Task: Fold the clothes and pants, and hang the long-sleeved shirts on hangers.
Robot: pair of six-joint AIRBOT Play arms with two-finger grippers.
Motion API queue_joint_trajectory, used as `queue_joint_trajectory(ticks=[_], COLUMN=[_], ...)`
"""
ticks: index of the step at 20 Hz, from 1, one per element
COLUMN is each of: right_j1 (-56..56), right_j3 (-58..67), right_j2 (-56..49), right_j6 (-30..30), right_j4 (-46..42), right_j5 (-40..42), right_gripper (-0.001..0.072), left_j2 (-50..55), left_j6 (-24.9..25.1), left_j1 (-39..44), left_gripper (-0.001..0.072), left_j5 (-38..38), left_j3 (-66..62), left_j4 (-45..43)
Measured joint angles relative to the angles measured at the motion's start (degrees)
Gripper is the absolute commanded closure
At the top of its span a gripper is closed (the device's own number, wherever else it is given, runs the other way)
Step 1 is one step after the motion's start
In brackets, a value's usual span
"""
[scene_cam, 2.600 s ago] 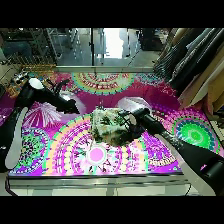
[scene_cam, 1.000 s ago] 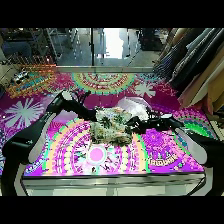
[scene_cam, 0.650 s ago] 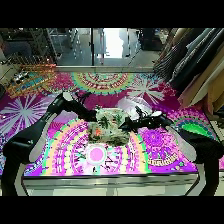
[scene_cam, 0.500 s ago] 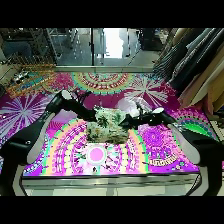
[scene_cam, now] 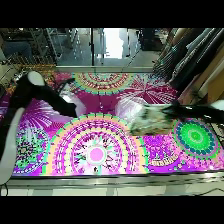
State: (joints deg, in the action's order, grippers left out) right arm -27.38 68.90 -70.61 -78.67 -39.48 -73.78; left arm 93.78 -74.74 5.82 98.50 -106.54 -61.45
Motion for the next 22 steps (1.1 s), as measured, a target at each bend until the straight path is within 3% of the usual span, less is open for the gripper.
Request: queue_joint_trajectory(ticks=[4, 7, 10, 11, 12, 13, 18, 22], right_j1=[-25.73, -42.99, -54.99, -57.90, -60.61, -62.66, -65.57, -56.28], right_j3=[-4.90, -11.17, -17.77, -19.23, -20.35, -21.07, -18.60, -11.19], right_j2=[7.87, 8.61, 7.17, 6.45, 5.66, 5.16, 4.13, 3.96], right_j6=[5.20, 9.05, 12.87, 13.53, 13.88, 13.86, 10.01, 3.39], right_j4=[-3.06, -3.43, -10.82, -13.97, -17.53, -20.44, -24.83, -14.88], right_j5=[-3.06, -0.24, 3.80, 4.66, 5.29, 5.90, 3.32, -4.85], right_gripper=[0.0706, 0.0705, 0.0699, 0.0563, 0.0177, 0.0020, 0.0010, 0.0012], left_j2=[-5.11, -6.91, -7.61, -7.74, -7.85, -7.89, -8.07, -8.28], left_j6=[0.11, 0.13, 0.15, 0.13, 0.15, 0.15, 0.15, -0.07], left_j1=[-4.48, -6.84, -7.93, -8.09, -8.22, -8.31, -8.72, -8.81], left_gripper=[0.0694, 0.0694, 0.0694, 0.0694, 0.0694, 0.0694, 0.0694, 0.0694], left_j5=[2.36, 2.93, 3.19, 3.17, 3.04, 2.64, 2.01, 3.54], left_j3=[0.55, 0.72, 0.76, 0.76, 0.76, 0.76, 0.76, 0.76], left_j4=[-2.05, -2.62, -2.89, -2.89, -2.89, -2.91, -3.19, -6.19])
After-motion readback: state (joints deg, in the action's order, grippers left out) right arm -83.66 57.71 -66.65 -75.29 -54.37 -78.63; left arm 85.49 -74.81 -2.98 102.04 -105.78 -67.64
